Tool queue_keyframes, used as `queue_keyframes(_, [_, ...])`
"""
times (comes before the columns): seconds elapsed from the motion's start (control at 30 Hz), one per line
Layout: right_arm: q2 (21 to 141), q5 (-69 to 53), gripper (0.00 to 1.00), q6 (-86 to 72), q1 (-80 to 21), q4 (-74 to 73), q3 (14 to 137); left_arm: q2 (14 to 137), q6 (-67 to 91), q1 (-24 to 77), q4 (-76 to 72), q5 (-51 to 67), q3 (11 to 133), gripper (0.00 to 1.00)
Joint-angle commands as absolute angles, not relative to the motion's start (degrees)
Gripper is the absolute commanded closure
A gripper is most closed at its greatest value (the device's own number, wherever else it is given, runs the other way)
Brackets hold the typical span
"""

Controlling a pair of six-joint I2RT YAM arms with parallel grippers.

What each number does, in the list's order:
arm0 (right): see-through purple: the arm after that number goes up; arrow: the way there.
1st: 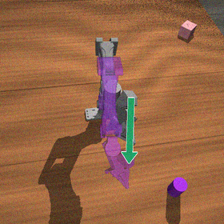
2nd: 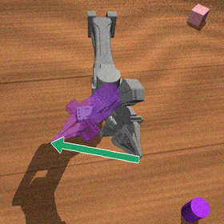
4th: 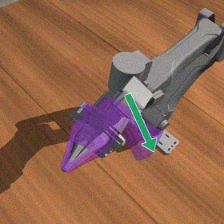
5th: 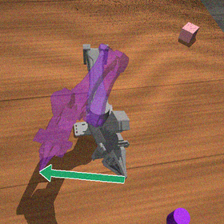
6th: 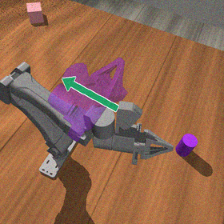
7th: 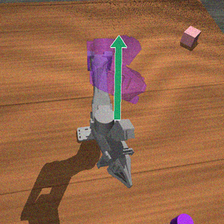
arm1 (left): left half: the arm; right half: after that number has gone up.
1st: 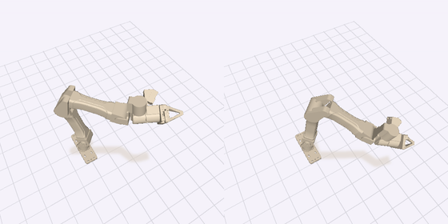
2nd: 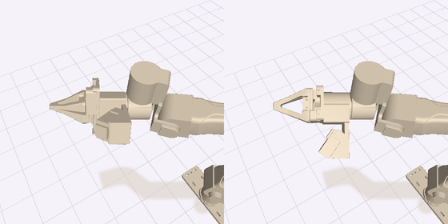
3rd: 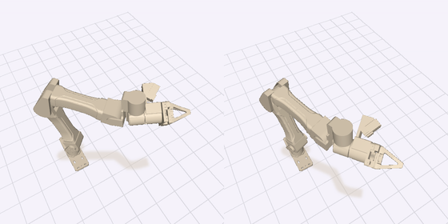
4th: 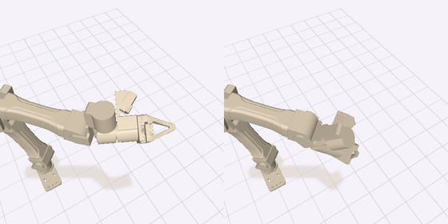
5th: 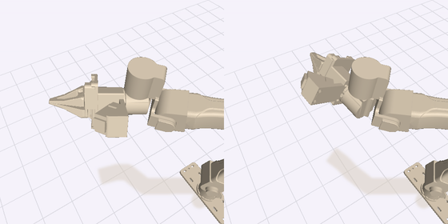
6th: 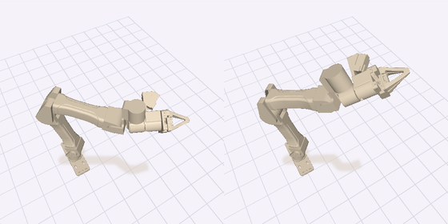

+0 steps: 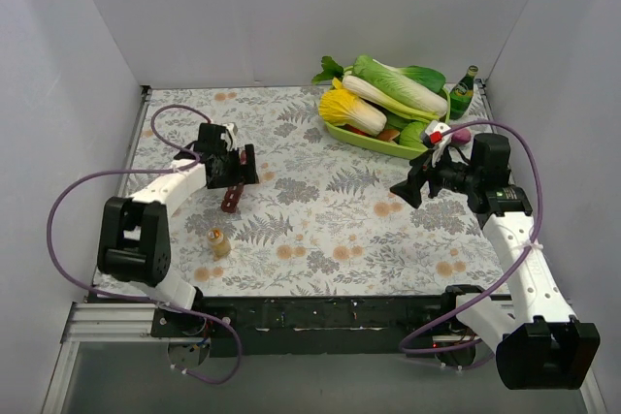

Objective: Sort the pills into containers

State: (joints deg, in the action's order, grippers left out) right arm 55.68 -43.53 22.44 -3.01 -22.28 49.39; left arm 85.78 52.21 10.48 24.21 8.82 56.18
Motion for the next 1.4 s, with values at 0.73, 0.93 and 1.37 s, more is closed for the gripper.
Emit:
queue_keyframes(0.73, [54.7,-48.0,0.02,22.2,-2.7,-16.2,46.5,92.7,47.9,15.3,23.5,1.1,59.4,0.30])
queue_keyframes(0.93, [54.8,-48.3,0.02,22.0,-2.7,-16.3,47.1,94.6,47.0,16.7,25.5,-2.9,59.8,0.51])
queue_keyframes(1.37, [54.4,-48.2,0.02,21.9,-2.7,-16.7,47.1,97.7,43.3,26.5,28.0,-13.9,62.2,0.82])
